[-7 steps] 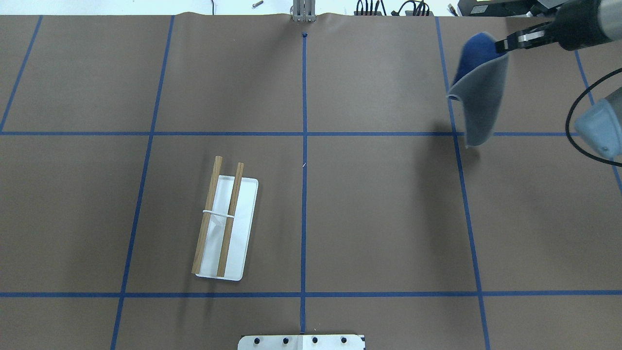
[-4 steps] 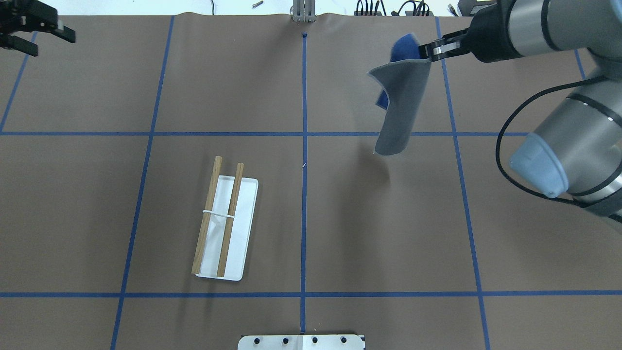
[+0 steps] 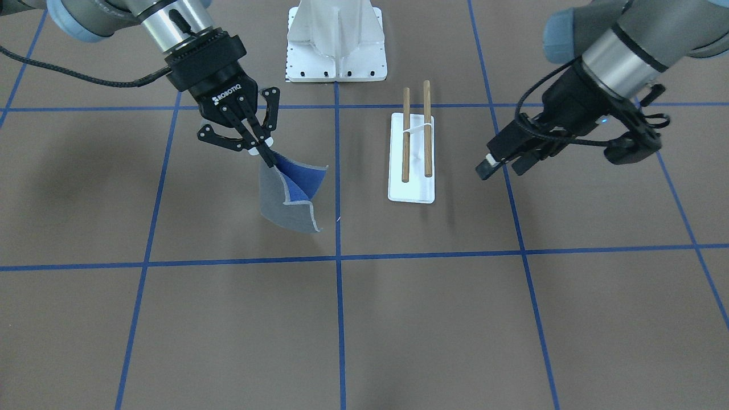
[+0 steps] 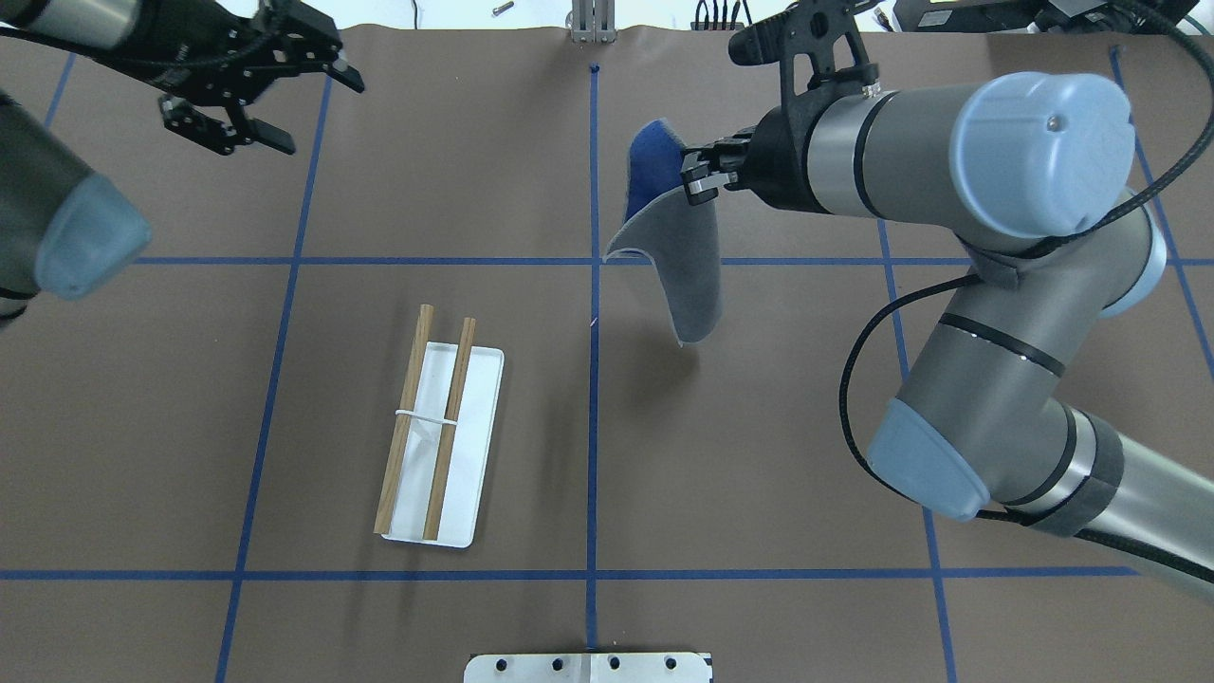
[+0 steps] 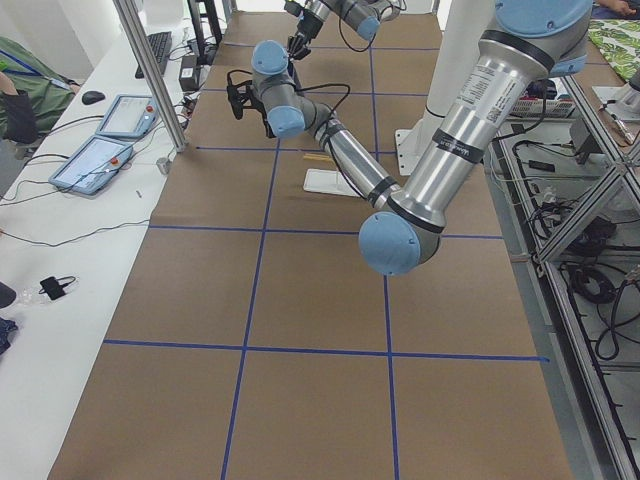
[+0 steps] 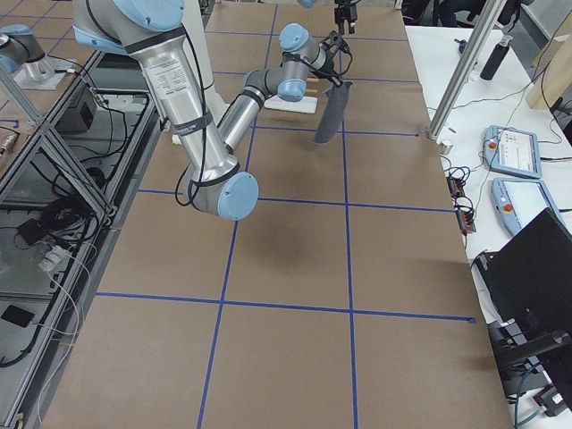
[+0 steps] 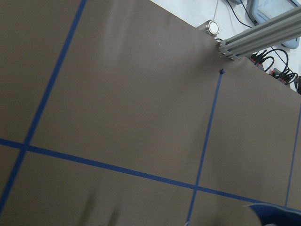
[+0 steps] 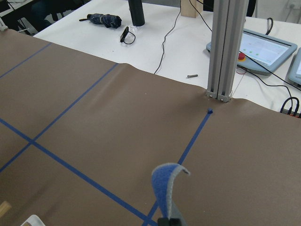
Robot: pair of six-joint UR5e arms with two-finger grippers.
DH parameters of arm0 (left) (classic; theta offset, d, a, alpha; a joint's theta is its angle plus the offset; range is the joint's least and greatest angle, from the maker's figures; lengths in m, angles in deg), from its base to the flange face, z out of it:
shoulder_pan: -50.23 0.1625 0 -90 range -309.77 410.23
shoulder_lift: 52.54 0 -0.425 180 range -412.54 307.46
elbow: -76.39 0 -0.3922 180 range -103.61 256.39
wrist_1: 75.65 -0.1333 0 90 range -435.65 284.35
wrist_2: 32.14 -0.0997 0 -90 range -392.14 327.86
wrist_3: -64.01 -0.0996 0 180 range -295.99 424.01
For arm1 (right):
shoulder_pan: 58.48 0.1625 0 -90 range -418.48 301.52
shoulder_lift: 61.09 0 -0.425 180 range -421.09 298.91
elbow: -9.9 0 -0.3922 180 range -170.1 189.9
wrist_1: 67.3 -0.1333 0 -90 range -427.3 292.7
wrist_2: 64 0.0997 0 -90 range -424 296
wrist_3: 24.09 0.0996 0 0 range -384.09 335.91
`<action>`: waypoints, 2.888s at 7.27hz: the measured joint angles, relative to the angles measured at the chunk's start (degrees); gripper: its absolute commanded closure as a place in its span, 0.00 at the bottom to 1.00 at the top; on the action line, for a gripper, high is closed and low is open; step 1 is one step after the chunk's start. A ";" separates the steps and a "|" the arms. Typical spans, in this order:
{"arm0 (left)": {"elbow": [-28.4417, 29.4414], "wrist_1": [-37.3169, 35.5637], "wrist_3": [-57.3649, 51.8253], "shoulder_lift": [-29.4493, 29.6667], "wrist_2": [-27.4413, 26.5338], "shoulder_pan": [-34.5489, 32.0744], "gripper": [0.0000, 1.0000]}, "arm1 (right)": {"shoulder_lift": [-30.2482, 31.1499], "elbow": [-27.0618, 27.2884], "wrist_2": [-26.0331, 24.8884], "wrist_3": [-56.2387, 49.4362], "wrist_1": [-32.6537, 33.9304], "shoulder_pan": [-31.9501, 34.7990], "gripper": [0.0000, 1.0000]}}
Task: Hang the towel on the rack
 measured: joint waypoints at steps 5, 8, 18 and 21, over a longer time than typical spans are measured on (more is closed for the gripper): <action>2.05 0.40 6.00 5.06 -4.93 7.73 0.17 | -4.52 -0.01 -12.55 -0.58 2.76 -9.92 1.00; 2.27 0.56 6.12 6.11 -7.07 10.99 0.17 | -6.80 -0.08 -18.91 -0.95 6.98 -13.68 1.00; 2.00 0.53 6.29 7.08 -7.23 13.21 1.00 | -7.70 -0.58 -23.65 -0.97 7.25 -16.98 1.00; 1.87 0.53 6.12 6.98 -7.55 13.25 1.00 | -7.53 -0.48 -23.65 -0.97 7.25 -16.98 0.98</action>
